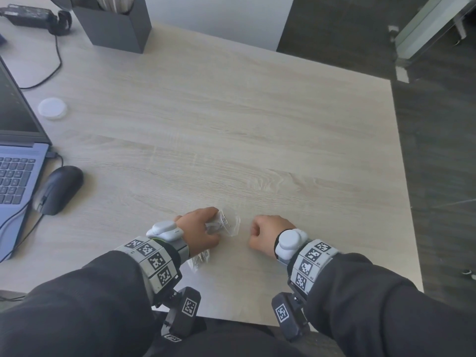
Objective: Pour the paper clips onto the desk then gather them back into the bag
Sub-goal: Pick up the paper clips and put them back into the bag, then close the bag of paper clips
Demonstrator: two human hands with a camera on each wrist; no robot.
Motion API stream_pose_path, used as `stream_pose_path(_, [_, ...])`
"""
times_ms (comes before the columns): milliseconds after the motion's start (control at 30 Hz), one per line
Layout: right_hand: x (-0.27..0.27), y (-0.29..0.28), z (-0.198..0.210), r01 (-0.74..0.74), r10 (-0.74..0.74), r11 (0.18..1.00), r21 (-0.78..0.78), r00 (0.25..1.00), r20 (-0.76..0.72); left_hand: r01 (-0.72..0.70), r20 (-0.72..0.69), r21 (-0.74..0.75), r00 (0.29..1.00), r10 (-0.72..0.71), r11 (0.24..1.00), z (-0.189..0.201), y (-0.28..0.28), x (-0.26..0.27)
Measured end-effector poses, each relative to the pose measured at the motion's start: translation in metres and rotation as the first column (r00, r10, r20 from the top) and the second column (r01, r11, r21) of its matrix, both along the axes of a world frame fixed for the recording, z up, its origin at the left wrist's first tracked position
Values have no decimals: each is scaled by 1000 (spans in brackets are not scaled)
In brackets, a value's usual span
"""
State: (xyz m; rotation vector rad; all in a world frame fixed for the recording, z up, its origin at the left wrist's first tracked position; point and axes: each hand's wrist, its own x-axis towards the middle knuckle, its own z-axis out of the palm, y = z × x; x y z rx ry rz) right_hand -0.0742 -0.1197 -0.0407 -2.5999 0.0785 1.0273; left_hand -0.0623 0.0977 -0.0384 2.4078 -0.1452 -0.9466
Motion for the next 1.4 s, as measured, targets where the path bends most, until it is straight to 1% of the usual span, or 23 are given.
stream_pose_path(33, [1,-1,2,71,-74,995,69,996,47,-3,-2,-5,1000,3,1000,0,0,0])
stream_pose_path(67, [3,0,5,159,-177,971,178,980,93,-8,-7,-7,1000,8,1000,2,0,0])
stream_pose_path(100, [4,2,8,242,-290,917,317,950,115,-12,-8,-10,1000,11,1000,2,1,0])
stream_pose_path(133, [6,4,13,306,-396,834,459,911,113,-18,-9,-12,1000,18,1000,3,1,0])
stream_pose_path(167, [8,8,19,332,-461,753,568,882,96,-21,-11,-12,1000,21,1000,2,1,0])
stream_pose_path(200, [10,12,24,327,-478,701,634,875,77,-22,-15,-14,1000,22,1000,3,1,0])
stream_pose_path(233, [12,15,28,303,-456,685,662,888,65,-25,-14,-21,1000,25,999,3,0,0])
stream_pose_path(267, [13,19,31,270,-405,699,662,913,55,-36,-13,-30,999,35,999,3,0,0])
stream_pose_path(333, [14,22,32,216,-306,758,616,951,43,-64,-8,-69,998,63,996,4,-1,-1])
stream_pose_path(400, [12,22,30,212,-291,792,572,956,48,-92,-25,-118,996,90,989,1,1,0])
stream_pose_path(467, [8,21,30,242,-300,788,565,954,10,-133,-31,-153,991,130,979,0,2,1])
stream_pose_path(533, [4,21,30,250,-275,777,578,960,-46,-164,-31,-184,986,162,969,0,2,2])
stream_pose_path(600, [2,20,31,208,-243,795,570,970,-15,-188,-82,-241,982,173,952,3,-1,3])
stream_pose_path(667, [3,18,28,156,-230,838,522,970,79,-254,-151,-321,965,216,912,9,-3,6])
stream_pose_path(733, [6,18,25,134,-243,862,489,956,165,-362,-199,-414,931,305,835,10,-4,11])
stream_pose_path(800, [8,18,24,111,-248,863,493,943,221,-460,-220,-475,888,405,751,9,-5,17])
stream_pose_path(867, [9,18,27,82,-247,847,526,936,252,-507,-228,-522,858,460,686,10,-6,21])
stream_pose_path(933, [8,18,29,80,-265,832,549,927,265,-522,-224,-549,845,486,653,9,-6,24])
stream_pose_path(1000, [7,17,30,142,-335,807,574,909,246,-541,-226,-574,826,517,615,9,-6,25])
stream_pose_path(1067, [8,15,30,221,-415,749,625,891,183,-563,-231,-590,805,547,579,10,-5,27])
stream_pose_path(1100, [8,14,30,241,-430,726,644,890,152,-566,-235,-598,800,552,567,12,-5,27])
stream_pose_path(1200, [10,11,32,263,-429,687,678,899,86,-549,-253,-627,815,521,553,17,-4,26])
stream_pose_path(1400, [19,18,33,343,-488,571,746,872,-28,-521,-240,-627,836,493,579,23,-7,31])
